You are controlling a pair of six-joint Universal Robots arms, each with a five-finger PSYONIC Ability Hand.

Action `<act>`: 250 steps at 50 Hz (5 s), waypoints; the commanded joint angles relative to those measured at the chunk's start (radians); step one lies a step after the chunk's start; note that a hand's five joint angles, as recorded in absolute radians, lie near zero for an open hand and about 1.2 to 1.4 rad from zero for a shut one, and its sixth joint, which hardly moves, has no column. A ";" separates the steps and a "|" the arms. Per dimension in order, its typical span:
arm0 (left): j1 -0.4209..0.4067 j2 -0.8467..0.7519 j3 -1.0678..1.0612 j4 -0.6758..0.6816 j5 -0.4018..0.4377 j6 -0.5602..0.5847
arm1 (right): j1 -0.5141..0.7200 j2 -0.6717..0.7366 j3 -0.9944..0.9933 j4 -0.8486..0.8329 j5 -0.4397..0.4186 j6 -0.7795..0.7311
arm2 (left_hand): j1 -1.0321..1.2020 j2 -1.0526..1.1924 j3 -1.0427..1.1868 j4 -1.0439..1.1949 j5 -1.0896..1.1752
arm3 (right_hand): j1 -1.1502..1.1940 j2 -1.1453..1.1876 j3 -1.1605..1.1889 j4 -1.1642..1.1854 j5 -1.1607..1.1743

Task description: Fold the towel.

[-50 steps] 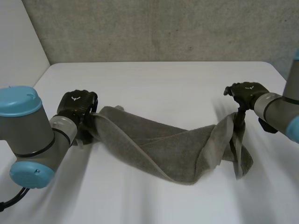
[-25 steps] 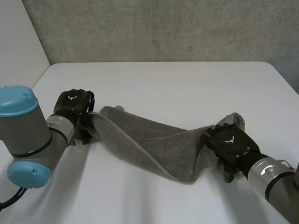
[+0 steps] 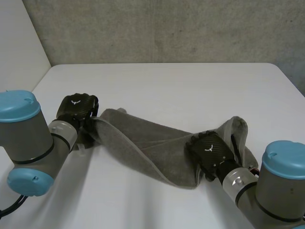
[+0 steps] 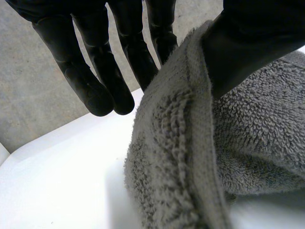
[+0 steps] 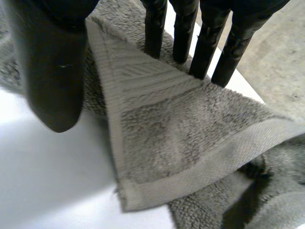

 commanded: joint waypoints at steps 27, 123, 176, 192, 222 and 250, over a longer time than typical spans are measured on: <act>0.012 0.113 -0.066 -0.012 0.003 0.008 | -0.042 -0.187 -0.161 0.335 0.184 -0.143 | -0.035 -0.106 -0.146 -0.117 -0.255 | 0.944 0.941 0.941 0.943 0.934; 0.187 0.356 -0.048 0.075 0.225 0.256 | -0.145 -0.319 -0.612 0.687 0.084 -0.154 | -0.035 -0.106 -0.146 -0.117 -0.255 | 0.970 0.966 0.966 0.968 0.959; 0.127 -0.074 0.371 0.083 0.230 0.175 | -0.141 -0.051 -0.670 0.329 0.127 -0.211 | -0.035 -0.106 -0.146 -0.117 -0.255 | 0.970 0.966 0.966 0.968 0.959; 0.153 0.146 -0.223 0.316 0.344 0.387 | -0.146 -0.227 -0.290 0.326 0.063 -0.220 | -0.035 -0.106 -0.146 -0.117 -0.255 | 0.970 0.966 0.966 0.968 0.959; 0.293 0.402 -0.370 0.284 0.479 0.315 | -0.361 -0.428 -0.302 0.495 -0.013 -0.212 | -0.058 -0.128 -0.168 -0.140 -0.278 | 0.970 0.966 0.966 0.968 0.959; 0.285 0.285 -0.358 0.083 0.469 0.324 | -0.332 -0.313 -0.232 0.484 0.015 -0.209 | -0.727 -0.798 -0.838 -0.810 -0.948 | 0.970 0.966 0.966 0.968 0.959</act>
